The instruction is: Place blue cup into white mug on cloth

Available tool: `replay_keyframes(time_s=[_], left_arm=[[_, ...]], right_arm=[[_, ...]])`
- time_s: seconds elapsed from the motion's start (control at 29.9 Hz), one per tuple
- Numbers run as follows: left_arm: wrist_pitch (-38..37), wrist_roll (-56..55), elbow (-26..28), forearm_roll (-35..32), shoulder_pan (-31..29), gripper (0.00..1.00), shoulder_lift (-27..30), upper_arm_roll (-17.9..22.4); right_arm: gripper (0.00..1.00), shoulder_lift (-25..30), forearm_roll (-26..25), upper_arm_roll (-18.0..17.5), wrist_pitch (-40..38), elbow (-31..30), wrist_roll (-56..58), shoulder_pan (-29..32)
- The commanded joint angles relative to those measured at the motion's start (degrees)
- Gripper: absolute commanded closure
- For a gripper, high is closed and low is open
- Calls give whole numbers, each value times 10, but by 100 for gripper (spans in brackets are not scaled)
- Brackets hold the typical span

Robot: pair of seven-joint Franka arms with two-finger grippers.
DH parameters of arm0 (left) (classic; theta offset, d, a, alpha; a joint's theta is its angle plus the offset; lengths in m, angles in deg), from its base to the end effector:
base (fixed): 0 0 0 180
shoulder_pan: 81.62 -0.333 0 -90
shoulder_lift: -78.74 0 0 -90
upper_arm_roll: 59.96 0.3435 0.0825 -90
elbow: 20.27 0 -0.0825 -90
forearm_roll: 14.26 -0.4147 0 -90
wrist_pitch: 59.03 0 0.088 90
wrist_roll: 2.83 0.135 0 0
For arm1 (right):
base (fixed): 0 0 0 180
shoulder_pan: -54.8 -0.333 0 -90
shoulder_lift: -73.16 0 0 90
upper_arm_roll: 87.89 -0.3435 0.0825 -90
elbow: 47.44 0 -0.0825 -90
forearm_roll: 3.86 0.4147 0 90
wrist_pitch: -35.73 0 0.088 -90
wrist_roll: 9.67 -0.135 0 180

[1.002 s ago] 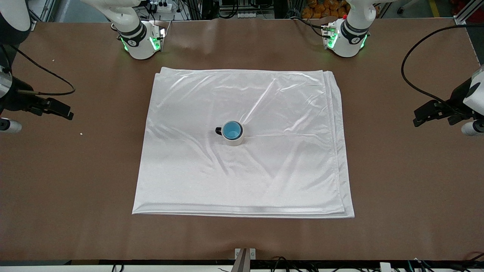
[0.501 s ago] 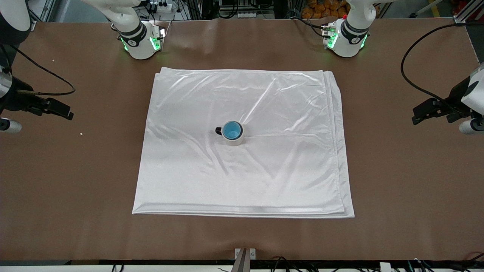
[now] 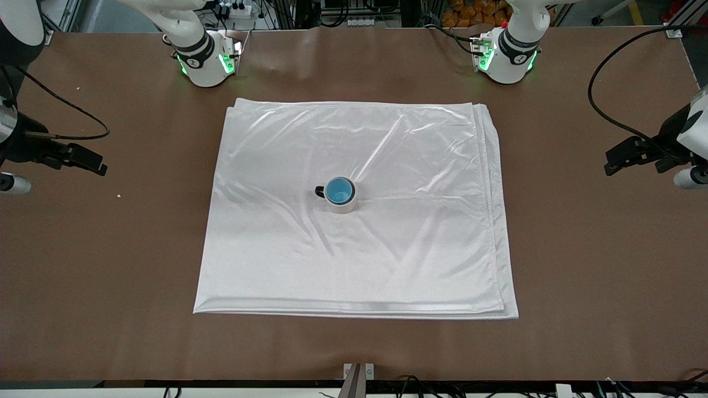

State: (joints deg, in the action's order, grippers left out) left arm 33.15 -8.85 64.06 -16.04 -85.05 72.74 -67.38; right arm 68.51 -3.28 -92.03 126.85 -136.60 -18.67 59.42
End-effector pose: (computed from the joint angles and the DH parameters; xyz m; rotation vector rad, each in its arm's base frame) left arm 0.6242 -0.0352 0.6145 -3.1260 -0.0558 -0.0540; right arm 0.6108 -0.0054 0.5846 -3.1175 0.2593 0.0748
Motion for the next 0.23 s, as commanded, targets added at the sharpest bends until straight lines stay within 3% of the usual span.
replay_keyframes(time_s=[0.0,0.2], left_arm=[[-5,14,11,-4,-1,0,13,3],[-5,25,11,1,-3,0,12,3]], right_arm=[[0,-5,-7,2,-4,12,-3,-2],[0,-5,-7,2,-4,12,-3,-1]])
